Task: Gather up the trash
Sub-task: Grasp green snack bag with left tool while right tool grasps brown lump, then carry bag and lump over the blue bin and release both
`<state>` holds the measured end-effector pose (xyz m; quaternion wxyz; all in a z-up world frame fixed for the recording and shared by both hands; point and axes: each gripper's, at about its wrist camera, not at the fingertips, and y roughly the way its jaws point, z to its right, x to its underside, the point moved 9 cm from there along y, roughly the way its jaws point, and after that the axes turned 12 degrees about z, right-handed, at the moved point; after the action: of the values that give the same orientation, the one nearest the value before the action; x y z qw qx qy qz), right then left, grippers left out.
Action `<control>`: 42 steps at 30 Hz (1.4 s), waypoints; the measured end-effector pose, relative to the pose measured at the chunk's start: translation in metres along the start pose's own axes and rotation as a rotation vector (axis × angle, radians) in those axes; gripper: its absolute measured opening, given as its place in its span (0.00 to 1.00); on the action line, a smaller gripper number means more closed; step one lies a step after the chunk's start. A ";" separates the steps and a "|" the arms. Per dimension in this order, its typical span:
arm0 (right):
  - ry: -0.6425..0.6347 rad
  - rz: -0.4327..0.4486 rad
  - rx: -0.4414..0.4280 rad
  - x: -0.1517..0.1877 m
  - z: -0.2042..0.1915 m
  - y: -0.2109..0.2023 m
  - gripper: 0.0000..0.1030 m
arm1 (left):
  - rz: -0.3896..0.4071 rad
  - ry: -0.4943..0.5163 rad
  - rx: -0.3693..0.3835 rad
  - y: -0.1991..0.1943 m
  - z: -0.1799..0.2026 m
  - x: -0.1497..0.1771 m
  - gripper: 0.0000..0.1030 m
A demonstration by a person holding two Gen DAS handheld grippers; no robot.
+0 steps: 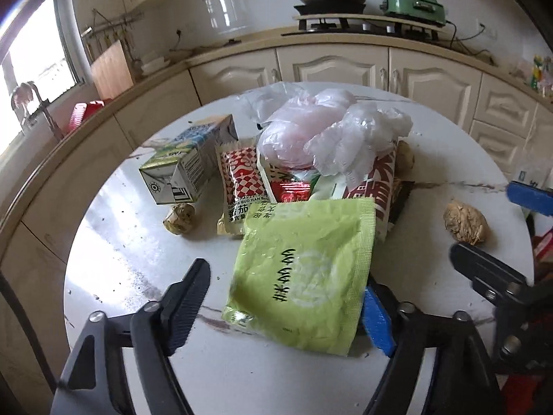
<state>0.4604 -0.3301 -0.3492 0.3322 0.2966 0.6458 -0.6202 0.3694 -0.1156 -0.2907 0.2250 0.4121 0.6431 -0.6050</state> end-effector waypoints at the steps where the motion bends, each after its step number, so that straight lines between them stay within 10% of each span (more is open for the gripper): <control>1: -0.005 -0.006 -0.003 0.000 -0.001 0.003 1.00 | -0.003 -0.010 0.006 -0.001 -0.002 0.000 0.50; 5: 0.008 -0.018 -0.025 -0.003 -0.003 0.009 0.89 | -0.010 -0.058 0.017 -0.004 -0.016 -0.001 0.15; 8: 0.008 -0.034 -0.029 0.000 -0.005 0.011 0.55 | -0.010 -0.093 0.040 0.000 -0.038 -0.015 0.12; 12: -0.011 -0.038 -0.033 0.005 -0.010 0.009 0.36 | -0.004 -0.132 0.055 0.004 -0.067 -0.045 0.09; 34: 0.212 0.193 -0.236 -0.015 -0.006 -0.099 0.35 | 0.150 -0.194 0.223 -0.134 -0.074 -0.079 0.08; 42: 0.250 0.157 -0.260 0.002 0.001 -0.088 0.35 | 0.100 -0.163 0.153 -0.111 -0.083 -0.061 0.06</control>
<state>0.3898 -0.3361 -0.2975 0.3324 0.3755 0.7313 -0.4622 0.3318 -0.0437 -0.1635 0.2741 0.4092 0.5531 -0.6719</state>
